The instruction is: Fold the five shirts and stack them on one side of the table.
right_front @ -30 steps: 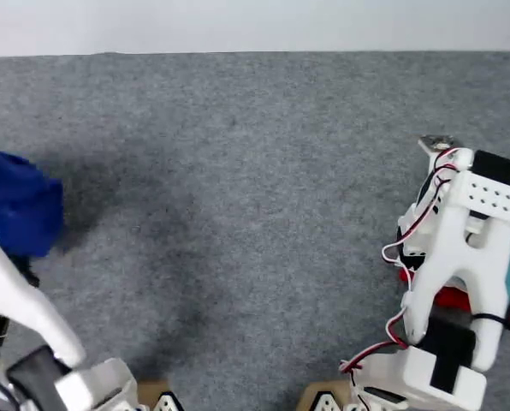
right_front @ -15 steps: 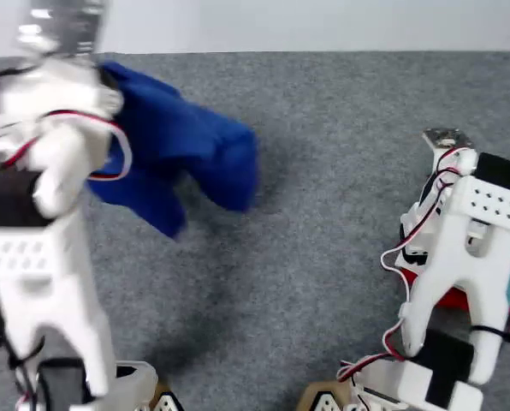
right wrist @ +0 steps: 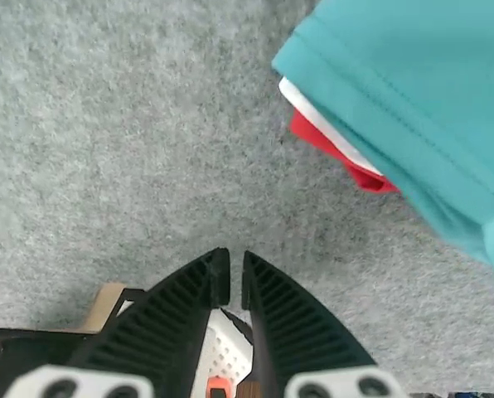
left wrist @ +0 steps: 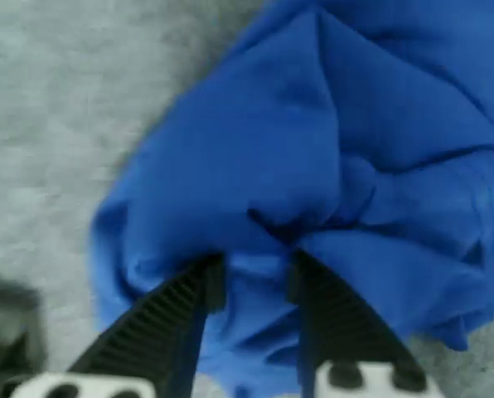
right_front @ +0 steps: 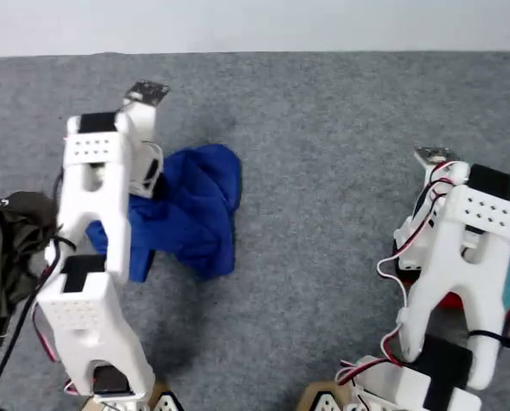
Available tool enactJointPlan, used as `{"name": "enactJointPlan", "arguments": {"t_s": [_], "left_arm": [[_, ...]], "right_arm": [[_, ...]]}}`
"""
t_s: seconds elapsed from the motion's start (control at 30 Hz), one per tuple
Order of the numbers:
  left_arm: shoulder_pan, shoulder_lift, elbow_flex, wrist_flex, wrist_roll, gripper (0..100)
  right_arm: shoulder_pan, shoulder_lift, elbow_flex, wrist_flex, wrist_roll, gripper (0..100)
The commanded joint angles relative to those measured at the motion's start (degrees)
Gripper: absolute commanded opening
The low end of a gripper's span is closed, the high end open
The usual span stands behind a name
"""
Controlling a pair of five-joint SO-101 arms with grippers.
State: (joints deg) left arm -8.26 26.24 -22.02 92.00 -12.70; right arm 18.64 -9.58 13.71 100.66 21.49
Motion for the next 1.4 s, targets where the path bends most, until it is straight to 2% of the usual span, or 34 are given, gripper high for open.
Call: {"name": "enactJointPlan", "arguments": {"t_s": [0.0,0.13,0.27,0.53,0.63,0.7,0.8,0.97,1.27,1.37], "left_arm": [[-0.79,-0.26,-12.26,7.38,-2.46,14],[-0.7,-1.93,-18.33,8.7,-3.16,15],[2.81,-7.91,-15.34,8.7,-5.01,15],[20.04,-25.67,13.14,8.44,-6.77,18],[26.73,-26.02,22.9,5.54,-6.77,18],[28.57,-24.35,27.56,1.14,-6.68,18],[29.01,-19.78,30.81,-4.84,-6.68,18],[28.75,-8.62,28.88,-7.82,-6.77,18],[26.37,6.86,17.63,-4.13,-6.33,17],[24.88,7.38,14.37,-3.96,-5.8,11]], "right_arm": [[-0.66,-2.33,-0.35,2.24,-0.35,3.5],[-0.66,-2.33,-0.35,2.24,-0.35,3.5],[-0.66,-2.33,-0.35,2.24,-0.35,3.5],[-0.66,-2.33,-0.18,2.24,-0.35,3.5],[-0.66,-2.33,-0.18,2.24,-0.35,3.5],[-0.66,-2.33,-0.18,2.24,-0.35,3.5],[-0.57,-2.33,-0.18,2.24,-0.35,3.5],[-0.4,-2.33,-0.18,2.24,-0.35,3.5],[-0.31,-2.33,-0.18,2.24,-0.35,3.5],[-0.31,-2.42,-0.18,2.24,-0.35,3.5]]}}
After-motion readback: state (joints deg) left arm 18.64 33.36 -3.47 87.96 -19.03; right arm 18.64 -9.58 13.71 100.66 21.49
